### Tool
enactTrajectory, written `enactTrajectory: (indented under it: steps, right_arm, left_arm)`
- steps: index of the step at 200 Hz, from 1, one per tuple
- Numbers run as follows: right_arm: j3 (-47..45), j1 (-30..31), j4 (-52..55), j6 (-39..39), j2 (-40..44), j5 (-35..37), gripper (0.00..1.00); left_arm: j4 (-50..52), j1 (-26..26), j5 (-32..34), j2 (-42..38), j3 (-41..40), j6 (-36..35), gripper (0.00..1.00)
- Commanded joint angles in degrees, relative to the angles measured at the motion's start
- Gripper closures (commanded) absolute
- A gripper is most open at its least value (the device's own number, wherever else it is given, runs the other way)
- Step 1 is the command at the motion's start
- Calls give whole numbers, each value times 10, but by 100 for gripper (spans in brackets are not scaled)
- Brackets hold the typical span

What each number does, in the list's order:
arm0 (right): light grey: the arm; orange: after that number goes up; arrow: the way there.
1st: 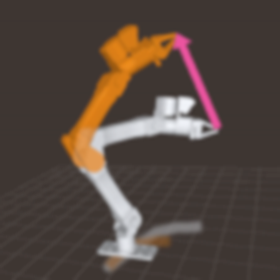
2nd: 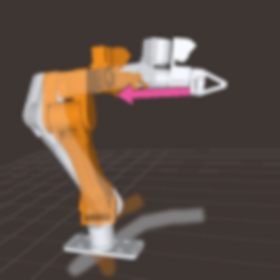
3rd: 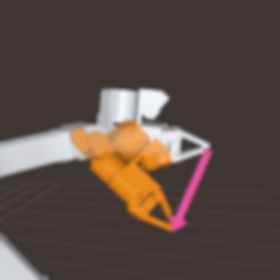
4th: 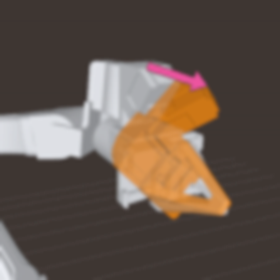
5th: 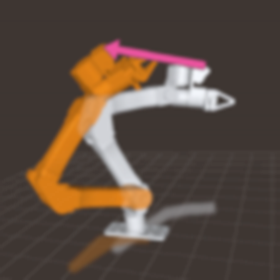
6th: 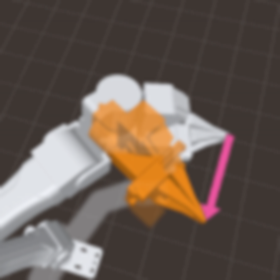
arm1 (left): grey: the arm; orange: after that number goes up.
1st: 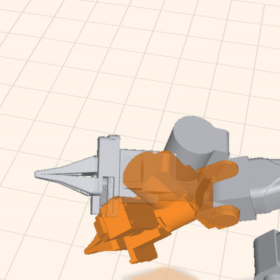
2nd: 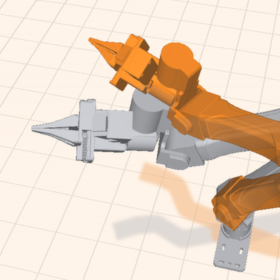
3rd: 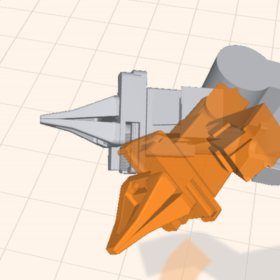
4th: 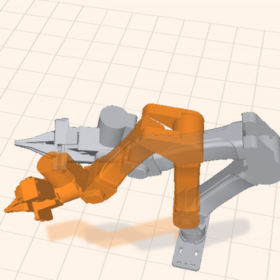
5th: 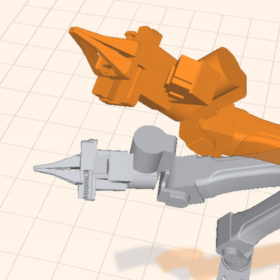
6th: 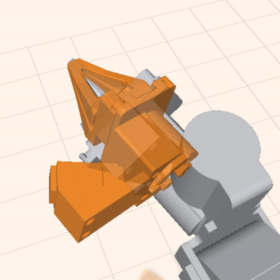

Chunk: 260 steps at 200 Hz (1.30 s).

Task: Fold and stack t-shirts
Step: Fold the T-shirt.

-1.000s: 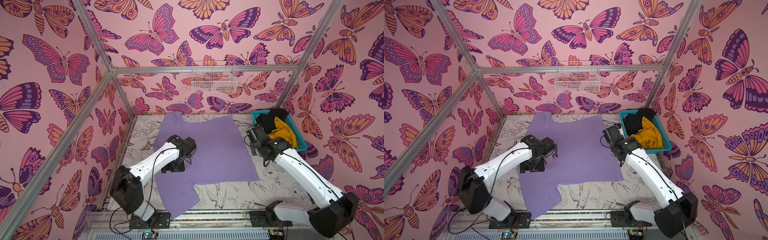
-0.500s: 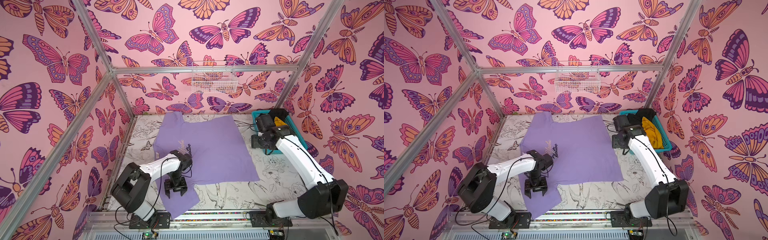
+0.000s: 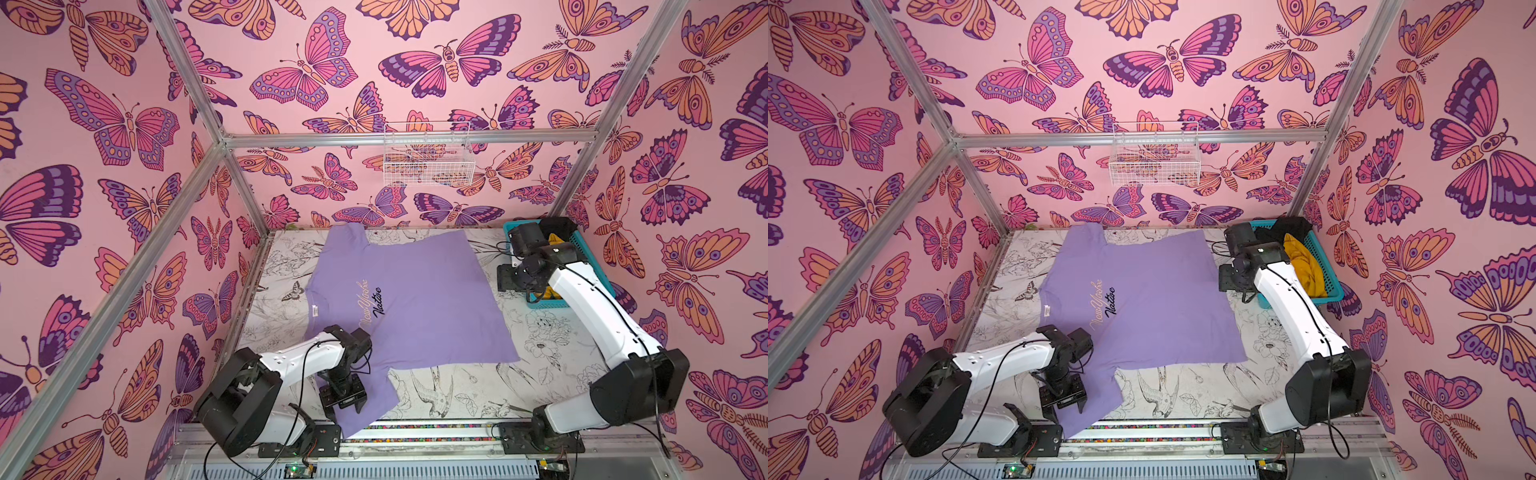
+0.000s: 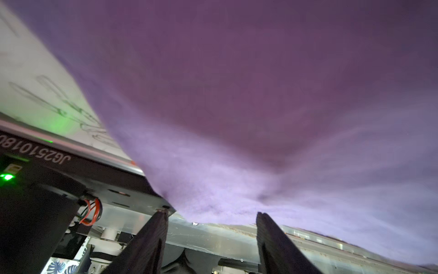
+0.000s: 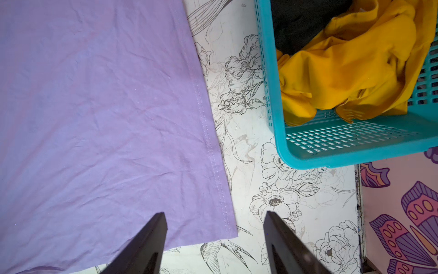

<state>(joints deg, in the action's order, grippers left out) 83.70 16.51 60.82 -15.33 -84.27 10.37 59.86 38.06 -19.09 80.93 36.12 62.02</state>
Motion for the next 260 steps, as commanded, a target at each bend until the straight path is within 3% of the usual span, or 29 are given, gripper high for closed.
enactTrajectory:
  steps: [1, 30, 40, 59, 93, 131, 150, 199, 260]
  right_arm:
    - [4, -4, 15, -2, 33, -4, 29]
    - [-2, -4, 18, -2, 56, 5, 28]
    - [-2, -4, 24, -1, 61, 12, 28]
    - [-4, -4, 30, 0, 67, 21, 28]
    - [-14, -4, 32, 2, 66, 29, 28]
    - [-22, -5, 26, 1, 44, 23, 28]
    - [-25, -5, 21, 2, 36, 17, 28]
    - [-31, -5, 31, 8, 31, 4, 29]
    - [-75, -5, 26, 1, 47, -13, 32]
  left_arm:
    - [-37, 0, 9, 33, -14, 2, 40]
    - [-73, -1, 20, 84, -9, -20, 50]
    - [-76, -2, 26, 98, -3, -28, 63]
    - [-68, -5, 36, 108, 7, -37, 100]
    - [29, 1, 90, 79, 68, -23, 100]
    - [217, 5, 211, 42, 222, 31, 100]
    - [265, 3, 254, 49, 294, 40, 100]
    - [272, -18, 297, 128, 360, 43, 100]
    - [263, -83, 406, 203, 462, 43, 100]
